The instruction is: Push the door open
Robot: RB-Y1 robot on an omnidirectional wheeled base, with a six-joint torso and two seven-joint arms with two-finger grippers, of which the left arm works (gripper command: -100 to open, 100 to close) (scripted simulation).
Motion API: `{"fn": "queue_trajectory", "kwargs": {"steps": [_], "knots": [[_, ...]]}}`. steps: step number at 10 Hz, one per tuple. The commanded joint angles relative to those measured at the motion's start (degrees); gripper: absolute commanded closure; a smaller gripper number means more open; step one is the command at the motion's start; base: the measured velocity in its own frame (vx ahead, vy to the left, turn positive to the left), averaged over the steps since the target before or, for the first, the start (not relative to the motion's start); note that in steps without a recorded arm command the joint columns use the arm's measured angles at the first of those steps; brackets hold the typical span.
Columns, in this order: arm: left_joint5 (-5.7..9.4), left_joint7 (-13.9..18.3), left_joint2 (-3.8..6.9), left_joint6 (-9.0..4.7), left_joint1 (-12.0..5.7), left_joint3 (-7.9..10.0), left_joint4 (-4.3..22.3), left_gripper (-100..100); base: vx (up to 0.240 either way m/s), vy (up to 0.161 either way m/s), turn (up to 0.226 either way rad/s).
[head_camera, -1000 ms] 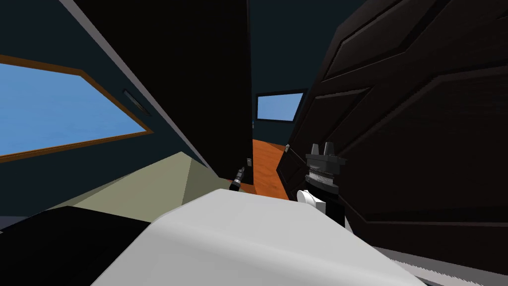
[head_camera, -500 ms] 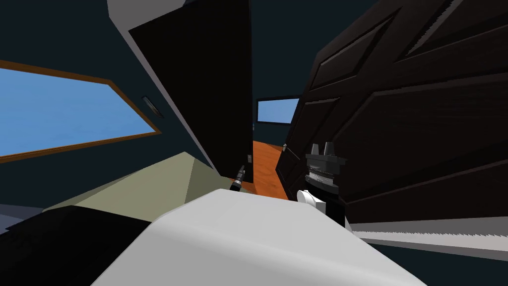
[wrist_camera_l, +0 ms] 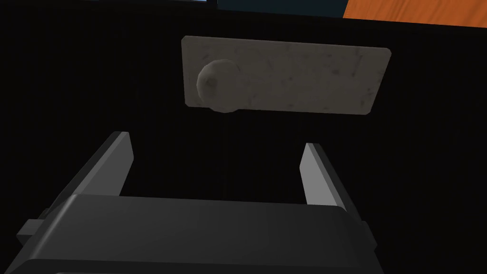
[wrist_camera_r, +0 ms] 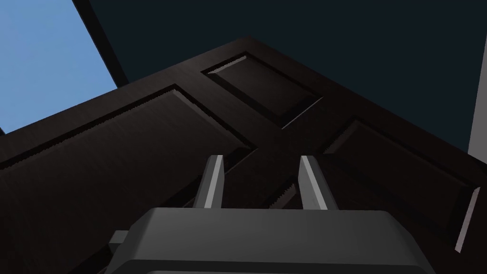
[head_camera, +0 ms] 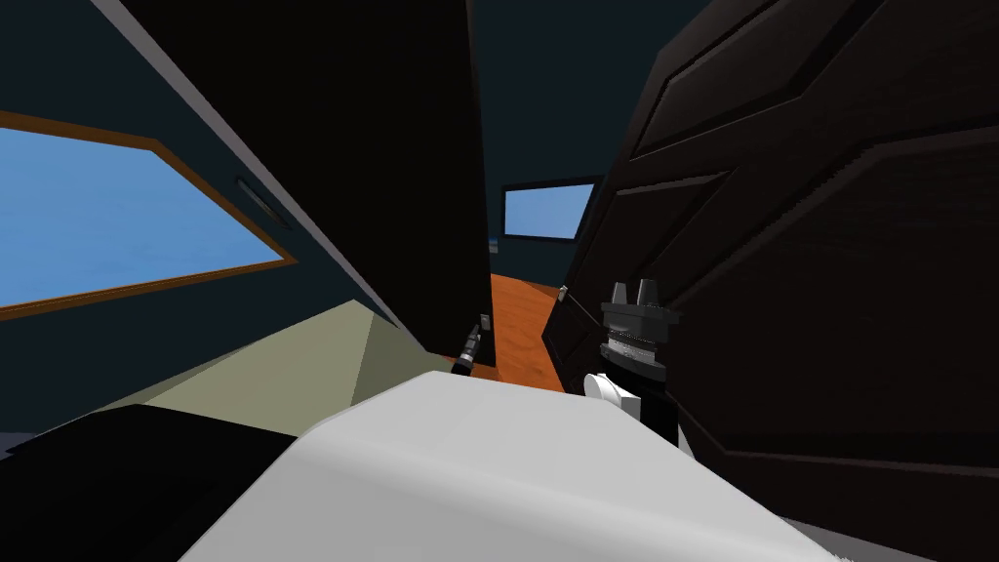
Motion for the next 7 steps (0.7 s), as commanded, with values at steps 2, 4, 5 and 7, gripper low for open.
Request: {"fn": "queue_trajectory", "kwargs": {"steps": [2, 4, 5, 7], "knots": [[0.10, -0.1, -0.35, -0.53, -0.33, 0.38, 0.6, -100, 0.198, -0.024, -0.024], [0.17, -0.2, -0.82, -0.86, -0.54, 0.62, 1.0, -100, 0.180, -0.030, -0.020], [0.14, -0.2, -0.65, -0.73, -0.46, 0.53, 0.9, -100, 0.074, -0.008, 0.009], [0.14, -0.2, -0.65, -0.73, -0.46, 0.53, 0.9, 100, -0.022, 0.001, -0.008]]}}
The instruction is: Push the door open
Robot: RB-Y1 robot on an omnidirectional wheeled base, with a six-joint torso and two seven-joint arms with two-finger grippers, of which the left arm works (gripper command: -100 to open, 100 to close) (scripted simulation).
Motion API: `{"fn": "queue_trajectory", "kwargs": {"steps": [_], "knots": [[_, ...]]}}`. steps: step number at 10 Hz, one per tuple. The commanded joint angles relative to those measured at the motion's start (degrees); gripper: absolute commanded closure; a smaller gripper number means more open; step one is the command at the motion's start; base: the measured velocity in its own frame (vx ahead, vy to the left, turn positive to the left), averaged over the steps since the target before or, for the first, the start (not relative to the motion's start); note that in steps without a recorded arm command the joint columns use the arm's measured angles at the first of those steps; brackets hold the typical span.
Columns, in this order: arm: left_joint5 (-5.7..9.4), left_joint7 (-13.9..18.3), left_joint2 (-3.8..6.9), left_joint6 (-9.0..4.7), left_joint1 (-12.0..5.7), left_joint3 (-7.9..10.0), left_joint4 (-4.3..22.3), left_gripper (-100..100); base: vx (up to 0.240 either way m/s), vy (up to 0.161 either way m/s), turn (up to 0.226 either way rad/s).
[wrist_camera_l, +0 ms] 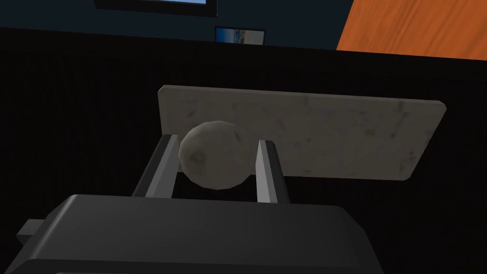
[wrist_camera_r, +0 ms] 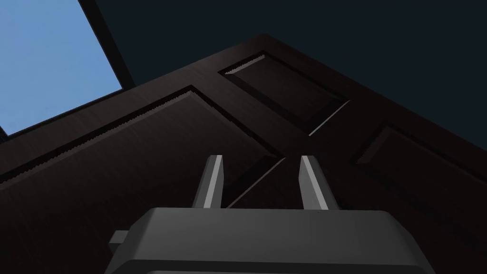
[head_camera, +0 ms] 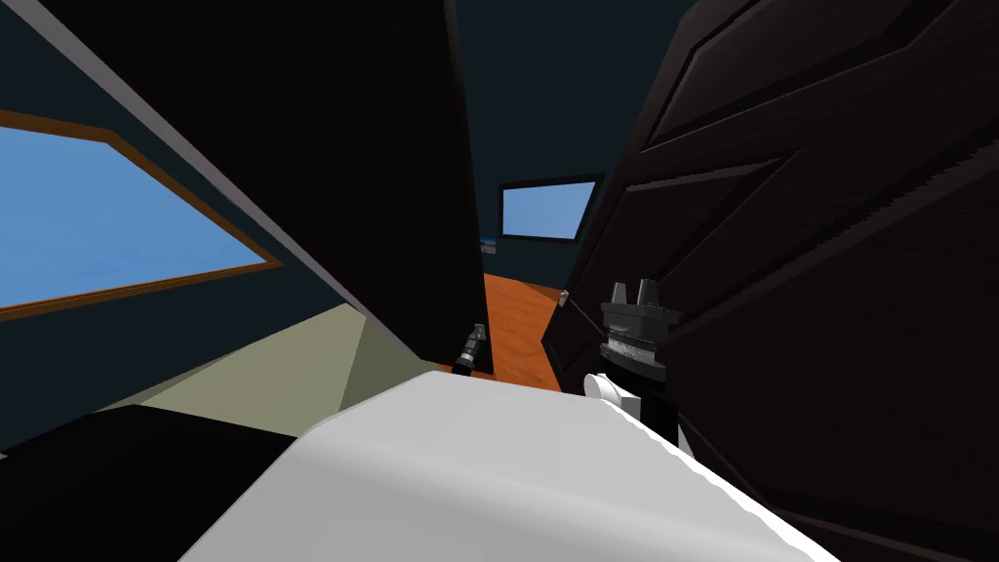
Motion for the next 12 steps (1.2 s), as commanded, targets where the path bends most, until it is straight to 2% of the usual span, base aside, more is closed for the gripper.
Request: {"fn": "queue_trajectory", "kwargs": {"steps": [1, 4, 5, 12], "knots": [[0.00, 0.0, 0.00, -0.03, 0.05, -0.01, 0.0, 100, -0.017, 0.004, -0.004], [0.00, 0.0, 0.00, -0.03, 0.05, -0.01, 0.0, 100, -0.006, 0.000, 0.001], [0.80, -0.8, 0.65, 0.07, -0.02, -0.36, 0.3, 100, 0.109, -0.009, 0.142], [4.05, -3.9, 2.07, -0.18, -0.66, -1.53, 0.9, 100, 0.175, -0.017, 0.140]]}}
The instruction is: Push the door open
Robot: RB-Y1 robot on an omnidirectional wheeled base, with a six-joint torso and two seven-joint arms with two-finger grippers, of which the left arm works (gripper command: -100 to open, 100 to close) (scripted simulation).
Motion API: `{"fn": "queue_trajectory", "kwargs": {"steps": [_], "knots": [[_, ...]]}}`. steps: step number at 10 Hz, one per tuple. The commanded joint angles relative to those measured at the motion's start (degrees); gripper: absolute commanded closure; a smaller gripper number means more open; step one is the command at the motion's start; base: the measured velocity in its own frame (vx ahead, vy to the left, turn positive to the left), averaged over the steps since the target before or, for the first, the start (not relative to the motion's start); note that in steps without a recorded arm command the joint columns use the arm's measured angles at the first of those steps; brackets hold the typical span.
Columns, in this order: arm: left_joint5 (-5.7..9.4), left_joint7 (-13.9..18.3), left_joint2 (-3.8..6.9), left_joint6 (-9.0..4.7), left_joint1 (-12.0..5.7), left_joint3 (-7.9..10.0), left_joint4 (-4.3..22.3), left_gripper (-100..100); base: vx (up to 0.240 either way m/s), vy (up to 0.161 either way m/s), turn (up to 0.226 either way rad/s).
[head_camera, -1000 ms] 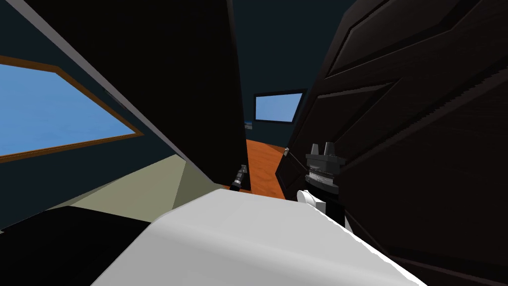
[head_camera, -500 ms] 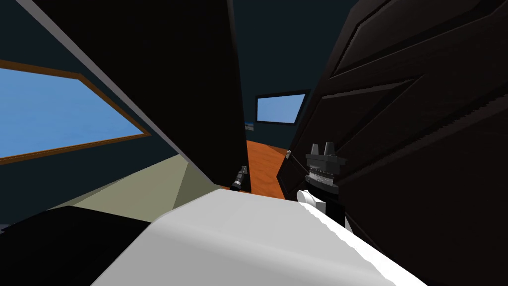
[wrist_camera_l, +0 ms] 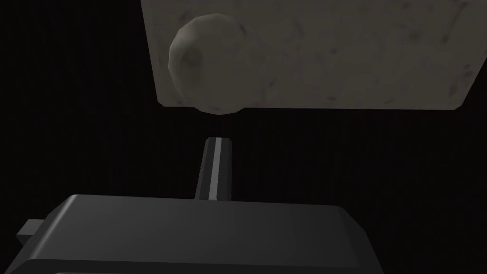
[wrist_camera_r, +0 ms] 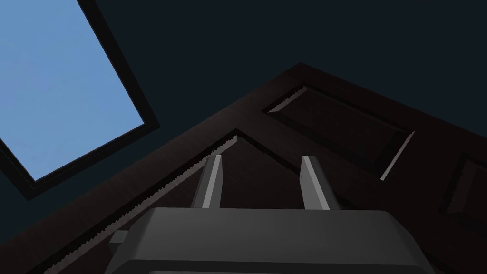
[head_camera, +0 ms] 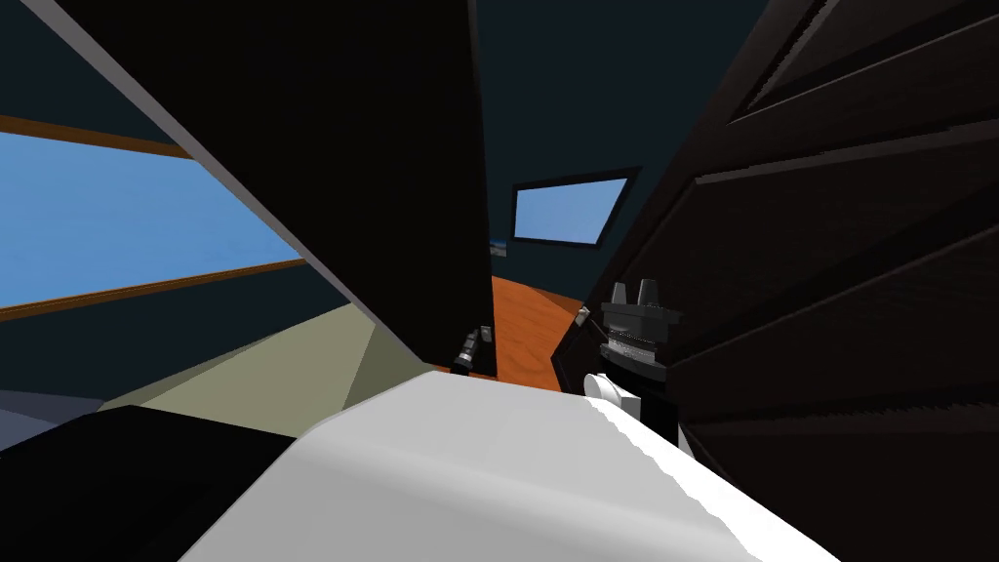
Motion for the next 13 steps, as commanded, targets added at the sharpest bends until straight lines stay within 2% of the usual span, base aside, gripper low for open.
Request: {"fn": "queue_trajectory", "kwargs": {"steps": [1, 3, 5, 7, 8, 13], "knots": [[0.28, 0.0, -0.11, 0.47, 0.46, -0.12, -0.8, -100, -0.033, -0.033, 0.094], [0.41, 0.0, -0.27, 0.68, 0.67, -0.18, -1.2, -100, -0.216, -0.048, 0.024], [0.74, 0.1, -1.00, 1.22, 1.20, -0.32, -2.1, -100, -0.241, -0.083, 0.053], [1.04, 0.1, -2.17, 1.72, 1.70, -0.45, -2.9, -100, -0.243, -0.081, 0.062], [0.95, 0.1, -1.74, 1.70, 1.63, -0.42, -2.9, -100, -0.109, -0.033, 0.010], [1.10, 0.0, -1.18, 0.71, 1.15, 0.24, -1.8, -100, 0.178, -0.015, -0.023]]}}
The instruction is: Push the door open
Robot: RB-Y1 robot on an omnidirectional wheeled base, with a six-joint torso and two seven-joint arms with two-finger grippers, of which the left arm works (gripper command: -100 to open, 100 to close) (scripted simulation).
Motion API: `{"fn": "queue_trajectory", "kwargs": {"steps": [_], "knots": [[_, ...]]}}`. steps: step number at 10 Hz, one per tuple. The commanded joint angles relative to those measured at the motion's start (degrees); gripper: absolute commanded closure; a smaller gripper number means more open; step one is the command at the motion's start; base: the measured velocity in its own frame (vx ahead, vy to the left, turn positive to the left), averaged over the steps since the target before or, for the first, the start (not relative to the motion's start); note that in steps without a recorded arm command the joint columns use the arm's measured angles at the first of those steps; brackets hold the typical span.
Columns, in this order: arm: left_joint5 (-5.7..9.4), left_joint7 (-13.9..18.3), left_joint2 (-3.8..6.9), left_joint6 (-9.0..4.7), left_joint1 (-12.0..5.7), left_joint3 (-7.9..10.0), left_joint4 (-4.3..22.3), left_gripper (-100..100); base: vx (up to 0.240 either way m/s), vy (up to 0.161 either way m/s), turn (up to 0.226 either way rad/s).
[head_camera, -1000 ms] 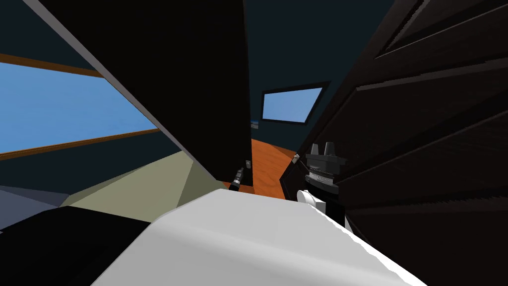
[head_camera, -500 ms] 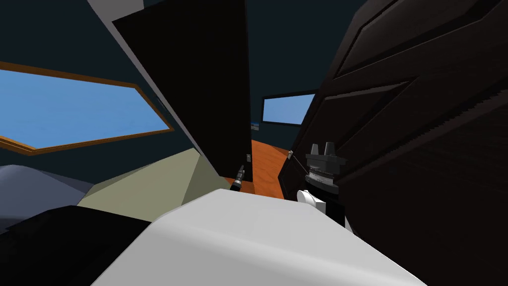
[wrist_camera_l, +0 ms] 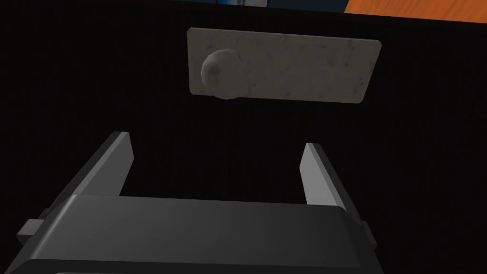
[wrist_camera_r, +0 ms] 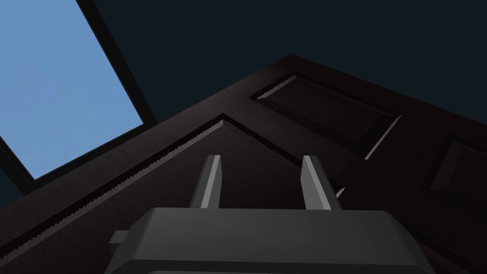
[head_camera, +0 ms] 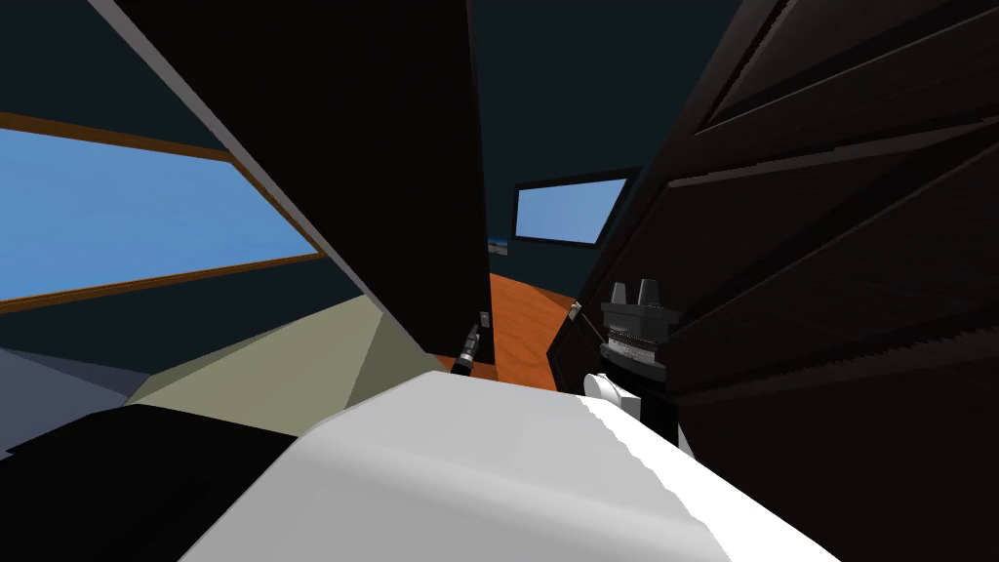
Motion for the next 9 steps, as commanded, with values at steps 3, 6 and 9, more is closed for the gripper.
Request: {"fn": "queue_trajectory", "kwargs": {"steps": [3, 6, 9], "knots": [[0.11, -0.1, -0.35, -0.94, -0.43, 0.56, 1.0, -100, 0.212, -0.018, -0.029], [0.14, -0.1, -0.64, -1.16, -0.55, 0.68, 1.2, -100, 0.152, -0.012, -0.008], [0.14, -0.1, -0.64, -1.16, -0.55, 0.68, 1.2, 100, -0.020, 0.000, -0.007]]}}
